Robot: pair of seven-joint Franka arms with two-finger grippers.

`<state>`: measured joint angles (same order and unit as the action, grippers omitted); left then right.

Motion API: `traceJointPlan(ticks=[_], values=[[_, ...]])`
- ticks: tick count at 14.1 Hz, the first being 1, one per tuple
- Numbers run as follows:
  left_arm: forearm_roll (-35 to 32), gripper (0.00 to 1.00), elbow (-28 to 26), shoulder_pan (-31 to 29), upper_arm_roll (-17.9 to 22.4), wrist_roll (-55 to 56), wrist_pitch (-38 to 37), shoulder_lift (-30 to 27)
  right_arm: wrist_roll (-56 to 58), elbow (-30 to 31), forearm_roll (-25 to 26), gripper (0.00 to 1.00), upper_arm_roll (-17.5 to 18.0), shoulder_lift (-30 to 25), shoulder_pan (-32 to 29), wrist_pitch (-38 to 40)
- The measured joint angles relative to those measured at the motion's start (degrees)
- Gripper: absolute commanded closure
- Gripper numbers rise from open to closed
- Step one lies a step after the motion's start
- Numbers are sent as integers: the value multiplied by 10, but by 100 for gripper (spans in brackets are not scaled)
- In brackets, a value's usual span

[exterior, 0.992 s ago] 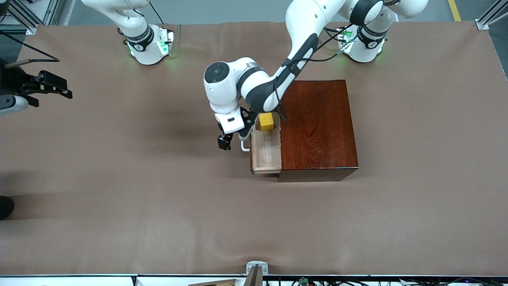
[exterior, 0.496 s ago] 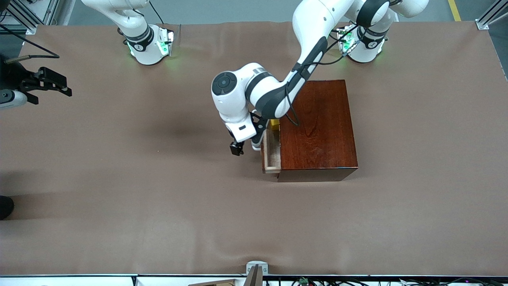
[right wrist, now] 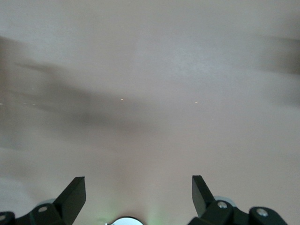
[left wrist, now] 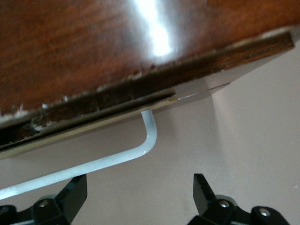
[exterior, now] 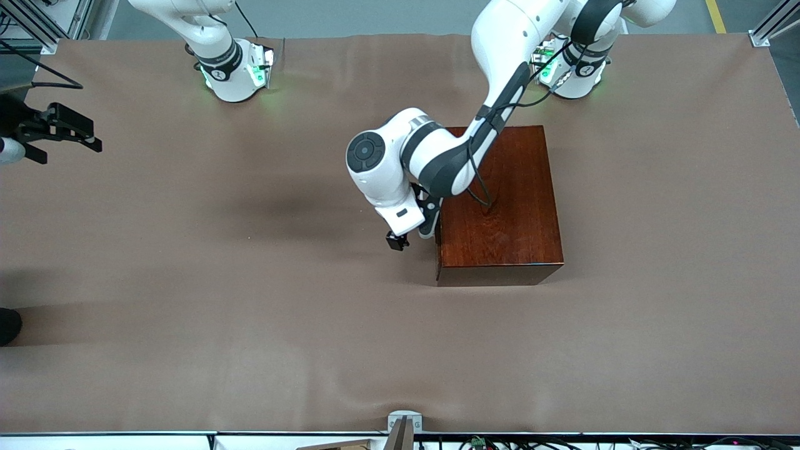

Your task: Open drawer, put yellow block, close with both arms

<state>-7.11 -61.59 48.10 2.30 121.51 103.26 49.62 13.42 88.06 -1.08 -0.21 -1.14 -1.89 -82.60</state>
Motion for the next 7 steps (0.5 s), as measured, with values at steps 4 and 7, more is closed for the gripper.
traceJointPlan(ticks=[4, 7], values=[[0, 0, 0, -2, 0, 0, 0, -3, 0, -1, 11, 0, 5, 0, 0, 0], [6, 0, 1, -5, 1, -5, -1, -11, 0, -1, 11, 0, 5, 0, 0, 2]])
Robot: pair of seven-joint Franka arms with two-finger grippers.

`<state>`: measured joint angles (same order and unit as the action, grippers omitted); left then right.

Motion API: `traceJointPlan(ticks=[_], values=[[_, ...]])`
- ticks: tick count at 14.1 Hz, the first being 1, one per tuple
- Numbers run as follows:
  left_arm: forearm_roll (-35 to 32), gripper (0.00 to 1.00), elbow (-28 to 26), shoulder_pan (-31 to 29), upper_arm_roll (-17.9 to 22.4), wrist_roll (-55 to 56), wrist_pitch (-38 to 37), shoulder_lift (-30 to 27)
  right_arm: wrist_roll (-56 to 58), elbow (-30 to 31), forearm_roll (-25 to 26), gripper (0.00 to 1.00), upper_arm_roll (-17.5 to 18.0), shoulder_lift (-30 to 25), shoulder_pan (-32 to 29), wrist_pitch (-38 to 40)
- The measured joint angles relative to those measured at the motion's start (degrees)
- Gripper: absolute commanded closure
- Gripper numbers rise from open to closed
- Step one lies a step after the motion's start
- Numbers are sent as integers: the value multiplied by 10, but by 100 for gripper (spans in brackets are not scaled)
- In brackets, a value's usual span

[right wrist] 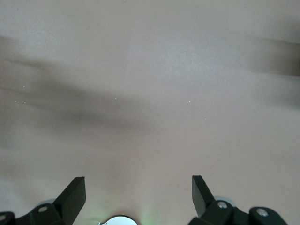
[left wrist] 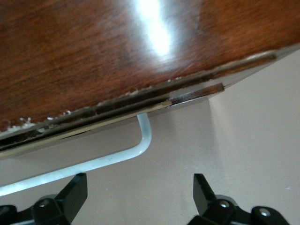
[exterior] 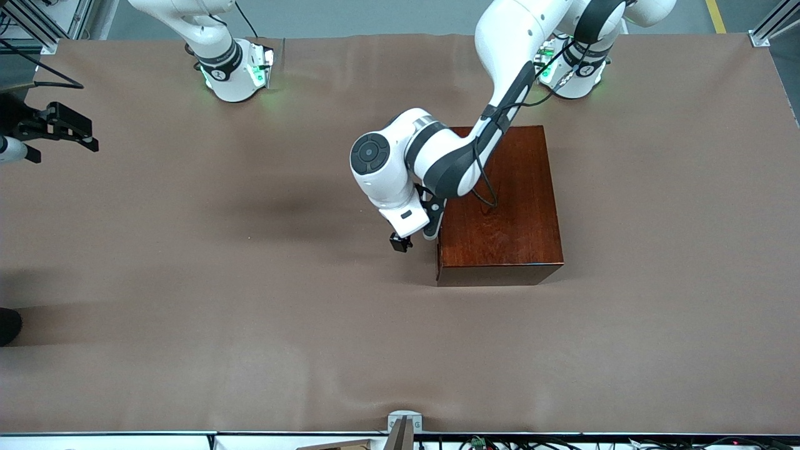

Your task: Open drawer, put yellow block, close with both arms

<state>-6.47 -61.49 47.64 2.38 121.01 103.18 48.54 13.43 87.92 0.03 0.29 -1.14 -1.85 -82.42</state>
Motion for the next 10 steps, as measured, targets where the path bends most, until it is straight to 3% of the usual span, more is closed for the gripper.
traceJointPlan(ticks=[5, 10], values=[[42, 0, 10, -46, 3, -81, -8, -88, 0, 0, 0, 0, 0, 0, 0, 0], [44, 0, 10, -102, 3, -211, -70, -185, 0, 0, 0, 0, 0, 0, 0, 0]])
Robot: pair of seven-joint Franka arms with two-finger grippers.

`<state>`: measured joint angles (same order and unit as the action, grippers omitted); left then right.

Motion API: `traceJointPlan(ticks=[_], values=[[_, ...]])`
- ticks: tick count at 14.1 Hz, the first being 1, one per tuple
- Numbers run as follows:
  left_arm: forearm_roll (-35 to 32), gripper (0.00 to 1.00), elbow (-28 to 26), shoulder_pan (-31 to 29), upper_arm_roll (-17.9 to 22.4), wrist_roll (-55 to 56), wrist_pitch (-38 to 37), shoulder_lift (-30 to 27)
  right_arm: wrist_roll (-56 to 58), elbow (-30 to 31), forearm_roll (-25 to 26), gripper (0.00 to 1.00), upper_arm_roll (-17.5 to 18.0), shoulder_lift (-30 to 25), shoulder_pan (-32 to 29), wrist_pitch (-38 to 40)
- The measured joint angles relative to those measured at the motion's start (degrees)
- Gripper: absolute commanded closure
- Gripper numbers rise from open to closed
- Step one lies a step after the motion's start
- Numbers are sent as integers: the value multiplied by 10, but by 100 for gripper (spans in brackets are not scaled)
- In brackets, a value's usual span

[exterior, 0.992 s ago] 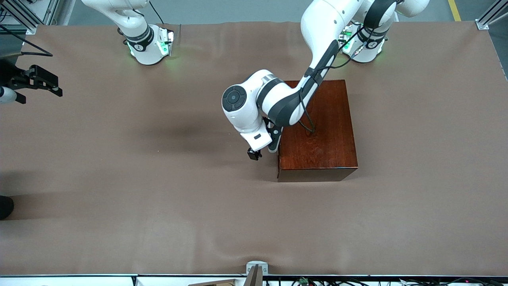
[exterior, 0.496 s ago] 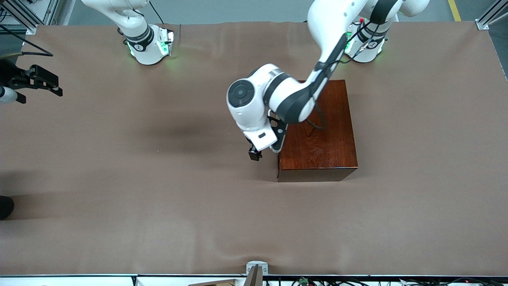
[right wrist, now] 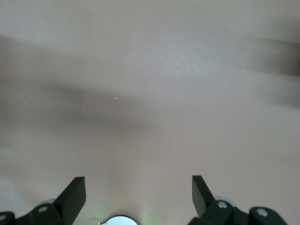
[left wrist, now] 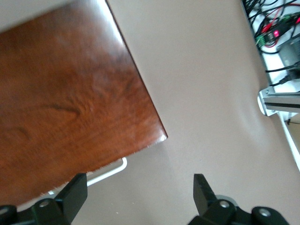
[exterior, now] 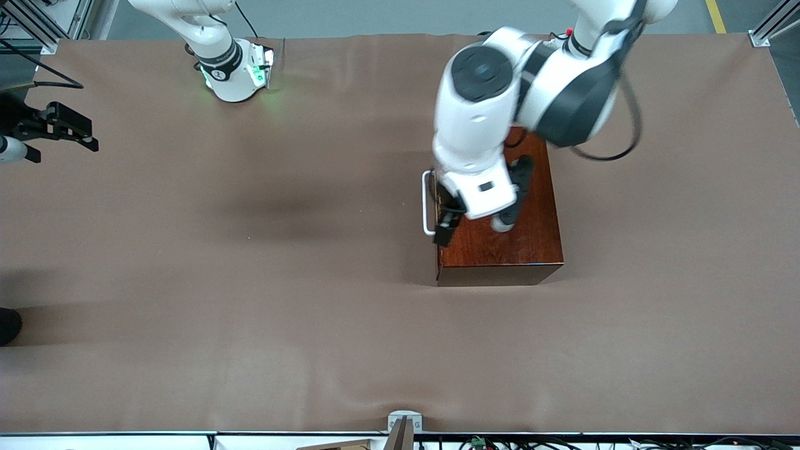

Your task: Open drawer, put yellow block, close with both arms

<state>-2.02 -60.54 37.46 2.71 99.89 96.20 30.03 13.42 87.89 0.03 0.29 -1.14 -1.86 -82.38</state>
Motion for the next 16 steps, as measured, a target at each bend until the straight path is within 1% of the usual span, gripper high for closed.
traceJointPlan(ticks=[6, 9, 11, 13, 16], values=[[5, 0, -2, -77, 0, -184, -53, -64, 0, 0, 0, 0, 0, 0, 0, 0], [21, 0, -3, -130, 1, -303, -86, -89, 0, 0, 0, 0, 0, 0, 0, 0], [21, 0, -9, -165, 1, -405, -100, -105, 0, 0, 0, 0, 1, 0, 0, 0], [22, 0, -29, -201, 2, -513, -106, -127, 0, 0, 0, 0, 1, 0, 0, 0], [22, 0, -86, -247, 3, -651, -109, -172, 0, 0, 0, 0, 1, 0, 0, 0]])
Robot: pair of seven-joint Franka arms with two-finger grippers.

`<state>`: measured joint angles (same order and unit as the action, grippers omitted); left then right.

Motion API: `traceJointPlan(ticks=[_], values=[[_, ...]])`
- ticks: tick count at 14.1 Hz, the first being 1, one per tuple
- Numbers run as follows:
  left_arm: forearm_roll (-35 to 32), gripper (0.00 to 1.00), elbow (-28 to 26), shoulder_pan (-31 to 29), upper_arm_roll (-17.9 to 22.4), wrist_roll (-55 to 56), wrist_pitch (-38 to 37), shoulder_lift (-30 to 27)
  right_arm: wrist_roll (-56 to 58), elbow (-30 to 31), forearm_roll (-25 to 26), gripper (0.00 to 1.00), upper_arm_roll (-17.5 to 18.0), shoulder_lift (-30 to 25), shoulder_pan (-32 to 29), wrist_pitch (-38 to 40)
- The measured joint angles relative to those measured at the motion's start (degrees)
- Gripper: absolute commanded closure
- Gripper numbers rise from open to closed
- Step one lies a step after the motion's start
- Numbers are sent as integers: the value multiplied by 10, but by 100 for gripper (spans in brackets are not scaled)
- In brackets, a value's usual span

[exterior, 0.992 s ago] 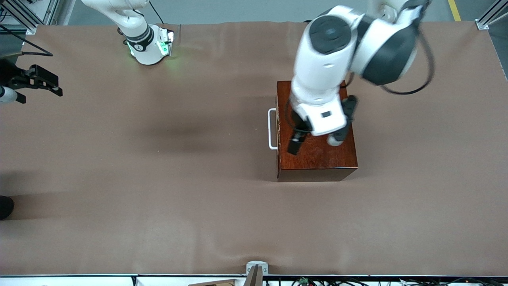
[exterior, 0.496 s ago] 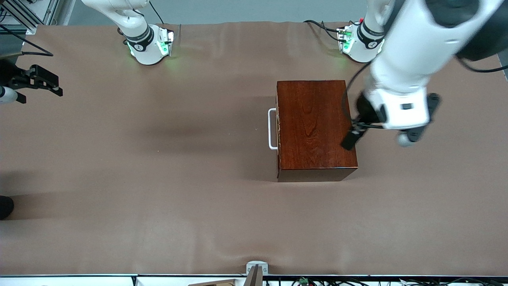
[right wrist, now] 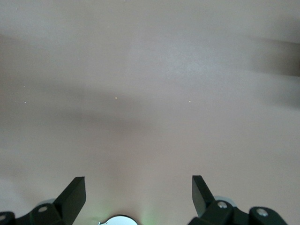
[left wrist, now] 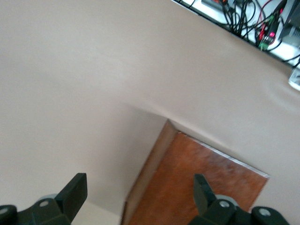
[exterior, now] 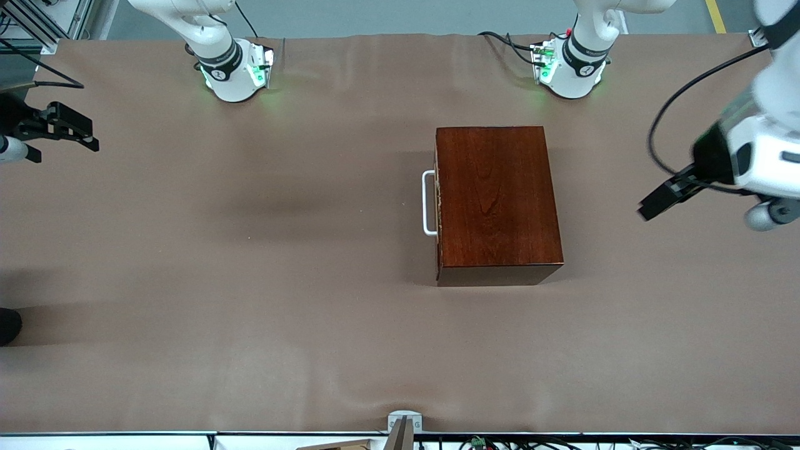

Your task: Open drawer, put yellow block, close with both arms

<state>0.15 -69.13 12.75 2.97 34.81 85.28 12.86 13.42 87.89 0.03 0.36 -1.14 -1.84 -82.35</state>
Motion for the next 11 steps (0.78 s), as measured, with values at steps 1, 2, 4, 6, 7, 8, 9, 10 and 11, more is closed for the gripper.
traceJointPlan(ticks=[1, 2, 4, 6, 7, 8, 9, 10, 11], values=[[0, 0, -23, -12, 0, -43, 0, -17, 0, 0, 0, 0, 0, 0, 0, 0], [0, 0, -46, -22, 1, -81, -1, -33, 0, 0, 0, 0, 0, 0, 0, 0], [0, 0, -95, -37, 1, -139, -1, -66, 0, 0, 0, 0, 0, 0, 0, 1], [0, 0, -141, -41, 1, -171, -1, -98, 0, 0, 0, 0, 0, 0, 0, 1], [0, 0, -162, -40, 1, -188, -1, -114, 0, 0, 0, 0, 0, 0, 0, 1], [0, 0, -180, -40, 0, -210, 0, -130, 0, 0, 0, 0, 0, 0, 0, 1], [0, 0, -196, -40, 0, -226, 0, -144, 0, 0, 0, 0, 0, 0, 0, 2], [0, 0, -207, -40, 0, -235, 0, -155, 0, 0, 0, 0, 0, 0, 0, 2], [0, 0, -213, -40, 0, -241, 0, -163, 0, 0, 0, 0, 0, 0, 0, 2]])
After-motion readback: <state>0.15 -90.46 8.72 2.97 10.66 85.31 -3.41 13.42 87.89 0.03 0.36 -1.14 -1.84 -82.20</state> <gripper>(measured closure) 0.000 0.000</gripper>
